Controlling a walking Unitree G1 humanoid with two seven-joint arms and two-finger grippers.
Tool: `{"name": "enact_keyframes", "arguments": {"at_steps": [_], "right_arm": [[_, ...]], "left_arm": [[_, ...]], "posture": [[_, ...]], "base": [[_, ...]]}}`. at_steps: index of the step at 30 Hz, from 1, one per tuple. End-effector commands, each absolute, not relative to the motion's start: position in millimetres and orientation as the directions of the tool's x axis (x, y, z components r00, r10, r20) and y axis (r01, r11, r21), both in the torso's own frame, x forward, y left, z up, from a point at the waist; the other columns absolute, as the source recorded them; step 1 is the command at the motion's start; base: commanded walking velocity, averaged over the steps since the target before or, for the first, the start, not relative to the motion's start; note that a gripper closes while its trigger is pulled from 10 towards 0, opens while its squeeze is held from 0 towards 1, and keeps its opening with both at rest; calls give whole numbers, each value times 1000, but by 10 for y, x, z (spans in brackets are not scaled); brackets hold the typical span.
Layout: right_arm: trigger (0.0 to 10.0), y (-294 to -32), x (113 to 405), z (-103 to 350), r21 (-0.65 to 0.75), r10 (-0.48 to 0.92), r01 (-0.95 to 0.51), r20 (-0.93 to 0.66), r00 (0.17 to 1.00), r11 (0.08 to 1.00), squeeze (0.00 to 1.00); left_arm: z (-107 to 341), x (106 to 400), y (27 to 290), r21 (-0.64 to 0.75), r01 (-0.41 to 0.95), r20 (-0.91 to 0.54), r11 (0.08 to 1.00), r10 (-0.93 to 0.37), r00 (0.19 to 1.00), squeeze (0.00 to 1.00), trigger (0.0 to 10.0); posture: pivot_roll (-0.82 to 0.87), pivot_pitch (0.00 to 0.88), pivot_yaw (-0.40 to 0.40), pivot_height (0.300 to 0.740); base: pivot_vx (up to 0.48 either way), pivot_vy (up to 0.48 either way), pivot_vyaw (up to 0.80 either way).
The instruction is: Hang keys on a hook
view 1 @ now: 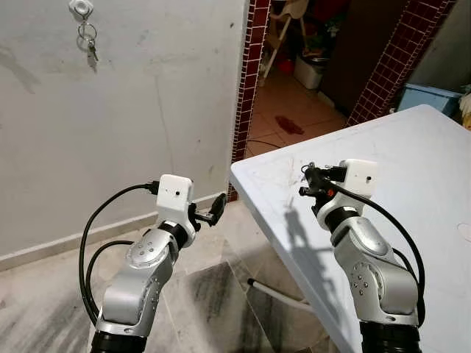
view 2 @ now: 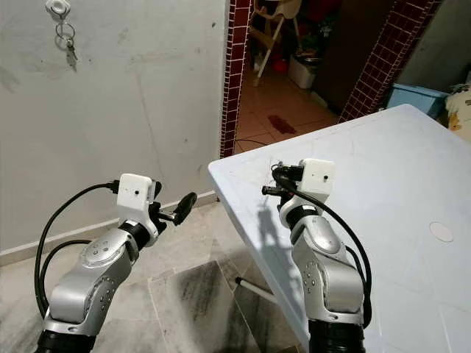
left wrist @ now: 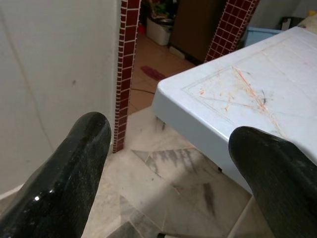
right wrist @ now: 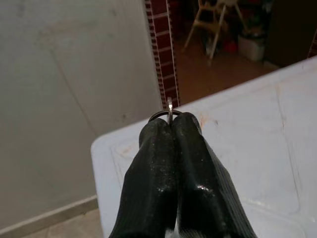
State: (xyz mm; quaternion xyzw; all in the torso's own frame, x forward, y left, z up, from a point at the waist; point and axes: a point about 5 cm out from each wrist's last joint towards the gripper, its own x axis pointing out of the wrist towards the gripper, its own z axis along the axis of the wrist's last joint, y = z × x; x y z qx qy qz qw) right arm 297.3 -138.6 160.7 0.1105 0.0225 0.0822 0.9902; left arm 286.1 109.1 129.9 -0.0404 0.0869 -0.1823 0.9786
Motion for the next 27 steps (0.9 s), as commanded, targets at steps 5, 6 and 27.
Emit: {"name": "enact_keyframes", "arguments": {"at_steps": [5,6,27], "right_arm": [[10000,-1336,2905,1727,190,201,-209,63,978,959,0],[10000,-1336,2905,1727,190,201,-209,63,978,959,0],[10000,-1278,2908,1680,214,192,-201,63,979,956,0]], "left_arm": [[1306,2897,1126,-60,301,-155,952,-307,939,0,10000],[1306,2897,1126,-60,301,-155,952,-307,939,0,10000],[1266,2919,1230,-23,239,-197,971,-238,951,0,10000]], "posture": [[115,0,-66,740],[115,0,-66,740],[135,17,-47,740]], "base": [[0,0,0],[0,0,0],[0,0,300]]}}
